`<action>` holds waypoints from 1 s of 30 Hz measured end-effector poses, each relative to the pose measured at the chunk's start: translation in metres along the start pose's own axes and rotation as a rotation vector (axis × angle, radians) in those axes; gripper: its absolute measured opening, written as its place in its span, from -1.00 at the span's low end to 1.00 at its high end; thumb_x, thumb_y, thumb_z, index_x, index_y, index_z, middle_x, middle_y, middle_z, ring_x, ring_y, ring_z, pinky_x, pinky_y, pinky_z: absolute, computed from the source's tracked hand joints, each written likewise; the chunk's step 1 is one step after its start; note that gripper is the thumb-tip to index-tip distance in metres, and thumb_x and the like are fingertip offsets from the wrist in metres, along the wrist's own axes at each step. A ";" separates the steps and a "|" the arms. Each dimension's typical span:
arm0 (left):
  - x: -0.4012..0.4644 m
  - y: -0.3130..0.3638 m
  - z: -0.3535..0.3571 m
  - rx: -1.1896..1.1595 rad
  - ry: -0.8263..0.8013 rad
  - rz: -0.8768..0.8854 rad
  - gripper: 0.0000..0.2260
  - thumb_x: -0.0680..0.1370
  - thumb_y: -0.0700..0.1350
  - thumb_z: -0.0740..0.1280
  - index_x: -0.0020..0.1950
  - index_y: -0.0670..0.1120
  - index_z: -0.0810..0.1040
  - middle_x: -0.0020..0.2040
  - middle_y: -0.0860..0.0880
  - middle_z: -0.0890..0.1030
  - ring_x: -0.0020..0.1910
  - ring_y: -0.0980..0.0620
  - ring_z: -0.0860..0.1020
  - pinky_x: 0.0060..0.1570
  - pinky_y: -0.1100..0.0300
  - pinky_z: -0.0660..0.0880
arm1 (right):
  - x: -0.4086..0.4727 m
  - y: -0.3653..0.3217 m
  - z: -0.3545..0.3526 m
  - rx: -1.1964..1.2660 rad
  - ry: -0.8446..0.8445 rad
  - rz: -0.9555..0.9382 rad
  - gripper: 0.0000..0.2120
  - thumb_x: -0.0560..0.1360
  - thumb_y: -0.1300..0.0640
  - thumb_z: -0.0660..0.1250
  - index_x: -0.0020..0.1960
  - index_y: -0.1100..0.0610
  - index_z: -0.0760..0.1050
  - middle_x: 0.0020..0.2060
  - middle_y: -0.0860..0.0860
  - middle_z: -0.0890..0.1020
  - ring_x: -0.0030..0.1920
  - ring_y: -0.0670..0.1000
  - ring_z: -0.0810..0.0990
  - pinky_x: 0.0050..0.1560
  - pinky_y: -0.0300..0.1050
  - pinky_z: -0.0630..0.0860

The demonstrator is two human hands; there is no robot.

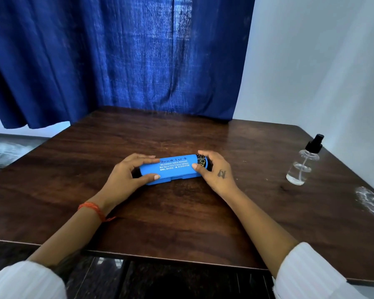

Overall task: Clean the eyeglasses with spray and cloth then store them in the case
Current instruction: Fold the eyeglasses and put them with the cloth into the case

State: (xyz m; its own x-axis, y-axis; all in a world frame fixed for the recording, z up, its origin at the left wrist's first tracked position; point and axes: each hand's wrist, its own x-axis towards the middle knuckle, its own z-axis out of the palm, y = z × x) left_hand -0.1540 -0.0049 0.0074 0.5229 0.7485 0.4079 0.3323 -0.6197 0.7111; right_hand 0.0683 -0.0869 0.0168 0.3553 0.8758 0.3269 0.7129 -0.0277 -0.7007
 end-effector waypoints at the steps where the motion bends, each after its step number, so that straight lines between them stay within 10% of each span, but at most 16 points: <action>1: -0.001 0.002 0.000 0.011 0.000 0.000 -0.65 0.37 -0.11 0.48 0.12 0.10 0.57 0.17 0.10 0.54 0.18 0.28 0.44 0.25 0.44 0.28 | 0.000 -0.001 0.000 -0.008 -0.003 0.001 -0.58 0.48 0.06 0.38 0.30 0.14 0.44 0.24 0.06 0.50 0.22 -0.01 0.46 0.21 -0.28 0.29; 8: -0.002 0.011 0.015 0.119 0.144 -0.199 -0.45 0.48 -0.11 0.38 0.43 -0.13 0.29 0.38 -0.16 0.39 0.35 -0.09 0.36 0.33 0.12 0.28 | -0.001 -0.011 0.008 -0.054 -0.023 0.083 -0.51 0.53 0.06 0.31 0.40 0.14 0.31 0.34 0.12 0.42 0.33 0.08 0.38 0.32 -0.14 0.25; 30: 0.052 0.083 0.130 -0.118 -0.067 -0.219 -0.46 0.38 -0.22 0.47 0.33 -0.08 0.43 0.29 0.02 0.45 0.33 0.01 0.41 0.32 -0.05 0.37 | -0.025 0.071 -0.108 0.024 0.143 0.381 -0.49 0.45 0.24 0.40 0.37 0.17 0.38 0.32 0.11 0.47 0.32 0.07 0.43 0.37 0.03 0.32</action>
State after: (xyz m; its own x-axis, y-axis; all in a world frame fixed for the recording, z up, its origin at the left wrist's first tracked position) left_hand 0.0027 -0.0485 0.0134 0.5005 0.8421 0.2011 0.3512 -0.4098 0.8418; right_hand 0.1752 -0.1629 0.0274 0.6728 0.7291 0.1251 0.5006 -0.3242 -0.8027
